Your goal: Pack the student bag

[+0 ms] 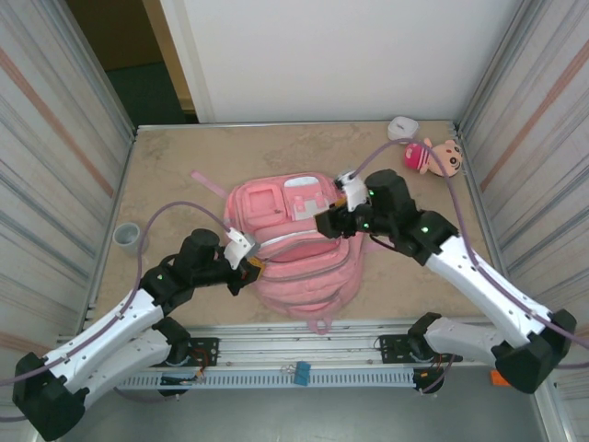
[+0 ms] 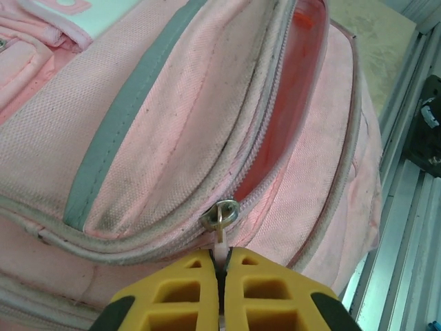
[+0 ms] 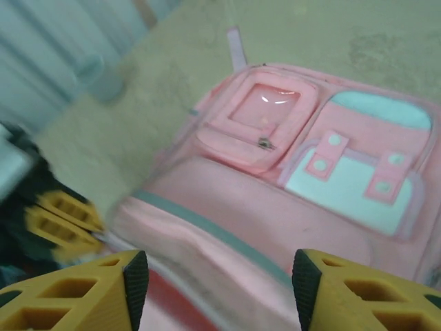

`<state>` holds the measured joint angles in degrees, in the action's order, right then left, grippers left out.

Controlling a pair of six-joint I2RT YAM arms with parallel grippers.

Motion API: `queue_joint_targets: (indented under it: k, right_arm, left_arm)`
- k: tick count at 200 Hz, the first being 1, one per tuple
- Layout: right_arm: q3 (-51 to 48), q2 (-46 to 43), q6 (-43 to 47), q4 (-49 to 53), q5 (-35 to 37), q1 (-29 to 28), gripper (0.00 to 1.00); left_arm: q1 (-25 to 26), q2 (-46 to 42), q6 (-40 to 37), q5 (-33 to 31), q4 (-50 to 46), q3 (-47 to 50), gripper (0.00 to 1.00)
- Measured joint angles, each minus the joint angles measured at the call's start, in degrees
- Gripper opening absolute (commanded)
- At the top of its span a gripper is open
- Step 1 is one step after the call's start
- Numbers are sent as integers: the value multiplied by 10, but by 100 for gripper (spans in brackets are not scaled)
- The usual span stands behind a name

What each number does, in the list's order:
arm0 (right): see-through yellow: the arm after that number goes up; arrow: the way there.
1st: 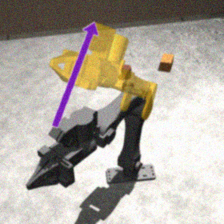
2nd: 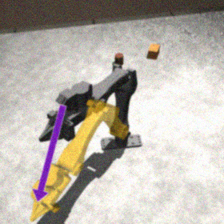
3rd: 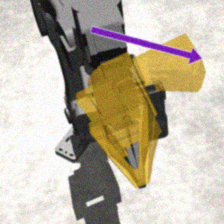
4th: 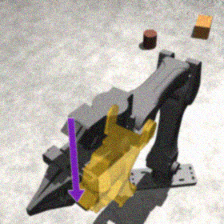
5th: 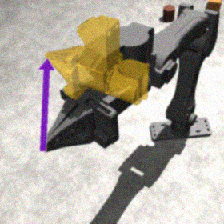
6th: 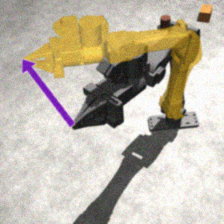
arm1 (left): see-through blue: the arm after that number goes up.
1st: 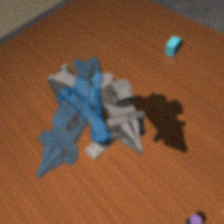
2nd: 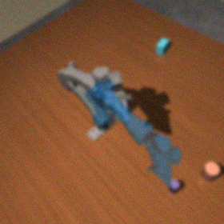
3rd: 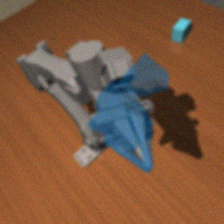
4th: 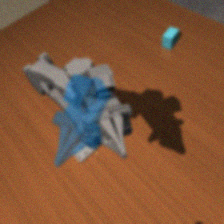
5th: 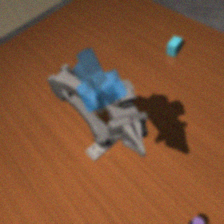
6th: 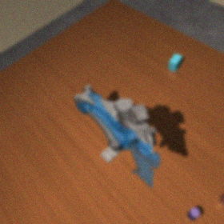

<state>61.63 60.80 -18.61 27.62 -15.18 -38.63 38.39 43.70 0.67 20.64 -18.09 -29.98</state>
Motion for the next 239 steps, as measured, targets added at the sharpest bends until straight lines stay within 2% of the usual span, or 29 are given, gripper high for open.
queue_joint_targets:
  k: [21,43,78,112,145,152,181,188,203,239]
  right_arm:
    - [-60,-45,-213,-29,-30,-24,57]
    - [-140,-56,-406,-63,-28,-70,64]
    - [-201,-41,-585,-117,-20,-81,65]
    - [-203,-10,-666,-208,-15,-81,60]
    - [-204,23,-706,-261,-11,-78,52]
    - [-205,26,-713,-264,-9,-78,47]
    - [-228,26,-741,-278,11,-79,11]
    - [-235,26,-744,-283,15,-80,5]
    - [-243,26,-749,-287,19,-85,0]
    - [-245,35,-753,-293,30,-101,0]
  left_arm:
    - [0,6,9,-2,0,0,0]
    - [0,10,11,-2,-1,0,0]
    - [0,10,11,-2,-1,0,0]
    - [0,14,11,-2,-1,0,0]
    - [7,15,10,-6,-2,0,0]
    - [8,15,10,-8,-2,0,0]
    - [19,16,11,-19,-3,0,0]
    - [25,17,14,-21,-4,0,0]
    - [43,24,25,-28,-7,0,0]
    - [99,37,67,-64,4,0,0]
